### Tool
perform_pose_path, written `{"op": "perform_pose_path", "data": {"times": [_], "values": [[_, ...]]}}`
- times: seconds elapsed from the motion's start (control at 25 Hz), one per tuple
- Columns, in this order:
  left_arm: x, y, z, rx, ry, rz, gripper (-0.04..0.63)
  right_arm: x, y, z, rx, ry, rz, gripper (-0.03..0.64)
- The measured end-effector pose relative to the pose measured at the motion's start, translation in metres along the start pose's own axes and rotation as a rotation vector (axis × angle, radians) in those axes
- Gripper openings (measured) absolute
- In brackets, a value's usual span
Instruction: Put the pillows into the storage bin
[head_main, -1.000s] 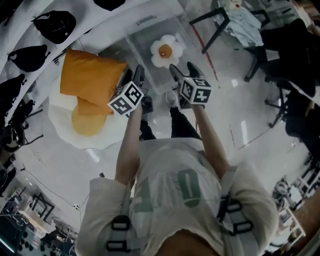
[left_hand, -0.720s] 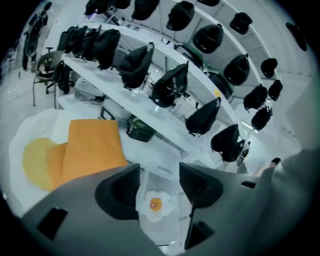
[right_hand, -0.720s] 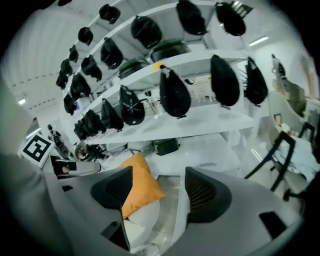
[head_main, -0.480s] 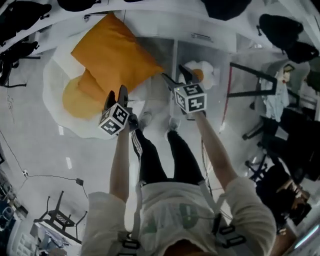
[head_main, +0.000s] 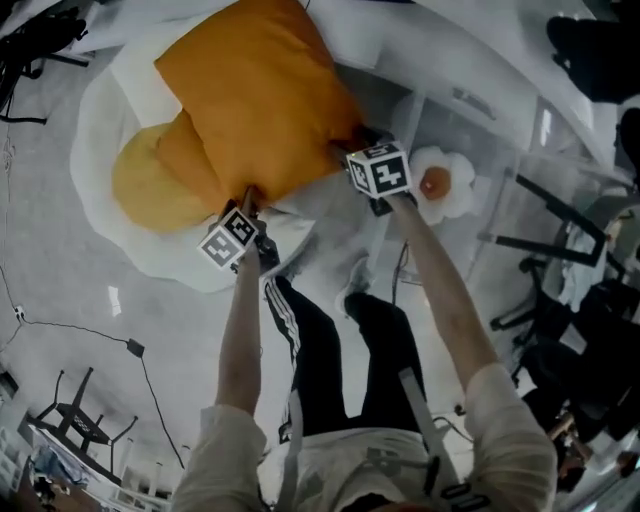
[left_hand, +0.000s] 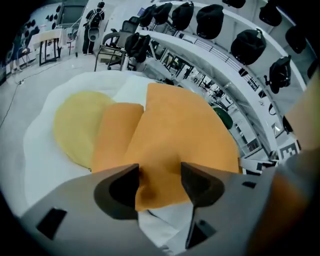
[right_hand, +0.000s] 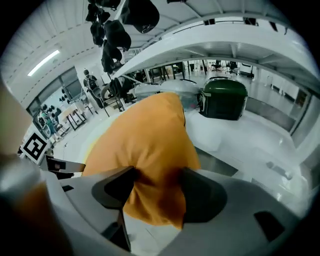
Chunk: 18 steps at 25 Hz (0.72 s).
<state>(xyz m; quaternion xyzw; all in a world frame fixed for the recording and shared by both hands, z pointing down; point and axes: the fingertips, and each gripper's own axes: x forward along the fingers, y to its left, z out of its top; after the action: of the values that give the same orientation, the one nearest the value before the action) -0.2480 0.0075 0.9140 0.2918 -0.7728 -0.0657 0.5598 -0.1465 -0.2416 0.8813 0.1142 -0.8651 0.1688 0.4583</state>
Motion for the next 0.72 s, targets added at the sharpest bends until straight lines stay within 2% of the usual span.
{"op": "perform_pose_path", "data": {"times": [0.08, 0.16, 0.24, 0.28, 0.4, 0.52, 0.64, 0.72], "values": [[0.01, -0.004, -0.003, -0.001, 0.029, -0.041, 0.243, 0.003, 0.0, -0.004, 0.016, 0.018, -0.012, 0.275], [0.016, -0.007, -0.003, -0.021, 0.073, -0.088, 0.153, 0.0, 0.004, -0.004, 0.016, 0.059, -0.036, 0.156], [0.009, -0.009, 0.008, 0.01, 0.097, -0.084, 0.043, -0.008, 0.013, 0.006, -0.022, 0.081, -0.066, 0.059], [0.0, -0.013, 0.017, 0.035, 0.096, -0.075, 0.021, -0.015, 0.018, 0.016, -0.038, 0.075, -0.084, 0.029], [-0.046, -0.03, 0.044, 0.048, 0.066, -0.081, 0.012, -0.06, 0.038, 0.051, -0.006, 0.021, -0.101, 0.014], [-0.119, -0.051, 0.055, 0.075, 0.05, -0.12, 0.012, -0.134, 0.07, 0.083, 0.03, -0.06, -0.089, 0.012], [-0.194, -0.079, 0.039, 0.04, 0.079, -0.148, 0.012, -0.221, 0.091, 0.09, 0.054, -0.094, -0.115, 0.012], [-0.229, -0.104, 0.02, 0.013, 0.109, -0.172, 0.012, -0.276, 0.091, 0.082, 0.114, -0.114, -0.147, 0.012]]}}
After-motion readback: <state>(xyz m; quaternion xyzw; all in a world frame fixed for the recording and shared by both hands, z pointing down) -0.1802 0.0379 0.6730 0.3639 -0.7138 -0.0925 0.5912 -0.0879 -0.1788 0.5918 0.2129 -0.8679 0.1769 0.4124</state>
